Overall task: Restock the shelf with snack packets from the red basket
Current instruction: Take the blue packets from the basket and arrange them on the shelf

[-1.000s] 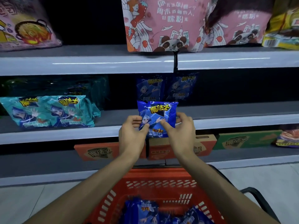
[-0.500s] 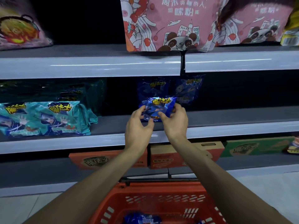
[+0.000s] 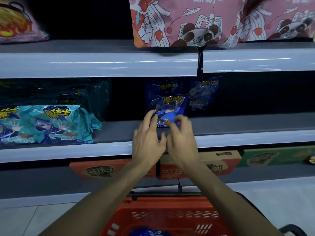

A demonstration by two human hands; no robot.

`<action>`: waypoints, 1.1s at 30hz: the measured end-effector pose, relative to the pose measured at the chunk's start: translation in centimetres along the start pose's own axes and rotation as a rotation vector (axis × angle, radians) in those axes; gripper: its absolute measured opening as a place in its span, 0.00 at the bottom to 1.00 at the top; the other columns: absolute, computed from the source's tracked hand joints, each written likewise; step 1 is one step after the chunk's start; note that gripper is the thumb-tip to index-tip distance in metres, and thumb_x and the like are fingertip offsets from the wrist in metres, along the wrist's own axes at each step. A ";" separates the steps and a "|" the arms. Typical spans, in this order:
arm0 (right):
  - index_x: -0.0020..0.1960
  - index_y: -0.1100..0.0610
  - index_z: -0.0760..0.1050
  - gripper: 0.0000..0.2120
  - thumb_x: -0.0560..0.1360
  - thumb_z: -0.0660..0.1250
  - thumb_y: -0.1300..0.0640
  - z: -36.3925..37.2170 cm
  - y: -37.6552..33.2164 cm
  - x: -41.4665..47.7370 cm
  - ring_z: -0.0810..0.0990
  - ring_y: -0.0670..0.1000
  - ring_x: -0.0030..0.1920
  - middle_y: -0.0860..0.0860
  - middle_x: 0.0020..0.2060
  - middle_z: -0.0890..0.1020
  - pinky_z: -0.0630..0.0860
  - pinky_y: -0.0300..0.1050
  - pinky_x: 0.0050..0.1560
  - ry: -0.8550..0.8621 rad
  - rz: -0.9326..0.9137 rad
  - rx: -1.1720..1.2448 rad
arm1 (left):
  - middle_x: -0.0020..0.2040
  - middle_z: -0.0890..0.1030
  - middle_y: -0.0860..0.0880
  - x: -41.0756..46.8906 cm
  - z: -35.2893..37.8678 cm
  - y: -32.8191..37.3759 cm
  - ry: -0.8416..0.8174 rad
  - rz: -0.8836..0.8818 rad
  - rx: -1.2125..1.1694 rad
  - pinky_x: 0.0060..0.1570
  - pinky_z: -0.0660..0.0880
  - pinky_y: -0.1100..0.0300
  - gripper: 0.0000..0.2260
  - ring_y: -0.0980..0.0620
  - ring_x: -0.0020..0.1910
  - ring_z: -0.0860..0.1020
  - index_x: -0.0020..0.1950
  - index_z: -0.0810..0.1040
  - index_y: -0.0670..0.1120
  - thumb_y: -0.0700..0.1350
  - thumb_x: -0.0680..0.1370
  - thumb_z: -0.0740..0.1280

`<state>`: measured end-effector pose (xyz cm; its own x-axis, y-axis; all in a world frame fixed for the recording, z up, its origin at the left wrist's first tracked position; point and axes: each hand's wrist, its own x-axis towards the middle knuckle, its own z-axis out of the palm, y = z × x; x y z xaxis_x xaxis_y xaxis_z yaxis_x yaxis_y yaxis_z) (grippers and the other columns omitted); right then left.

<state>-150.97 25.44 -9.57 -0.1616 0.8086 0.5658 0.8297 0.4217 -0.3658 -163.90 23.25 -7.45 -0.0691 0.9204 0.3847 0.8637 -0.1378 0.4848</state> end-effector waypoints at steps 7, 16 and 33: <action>0.75 0.60 0.71 0.25 0.81 0.57 0.52 1.6 0.5 0.0 0.68 0.58 0.77 0.57 0.75 0.73 0.70 0.55 0.73 -0.216 -0.140 -0.145 | 0.81 0.64 0.50 1.7 -0.6 -0.1 -0.011 -0.032 -0.011 0.69 0.66 0.52 0.28 0.46 0.71 0.72 0.80 0.67 0.42 0.36 0.78 0.62; 0.81 0.62 0.62 0.36 0.80 0.44 0.43 2.3 -0.7 0.3 0.58 0.56 0.83 0.58 0.82 0.61 0.56 0.59 0.81 -0.330 -0.088 -0.250 | 0.83 0.63 0.53 0.5 -1.3 -0.9 -0.073 -0.064 -0.055 0.73 0.69 0.47 0.24 0.46 0.73 0.72 0.80 0.69 0.51 0.42 0.83 0.59; 0.81 0.60 0.64 0.37 0.80 0.37 0.46 1.9 -0.9 2.3 0.62 0.54 0.81 0.56 0.80 0.66 0.50 0.53 0.83 -0.337 -0.075 -0.275 | 0.85 0.57 0.50 0.3 -2.4 -1.7 -0.256 0.090 0.342 0.81 0.52 0.49 0.35 0.53 0.83 0.55 0.84 0.58 0.49 0.55 0.77 0.38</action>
<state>-153.08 27.66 -9.34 -0.3540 0.8880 0.2934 0.9131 0.3961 -0.0971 -166.61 22.91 -6.24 0.1030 0.9771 0.1860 0.9792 -0.1324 0.1535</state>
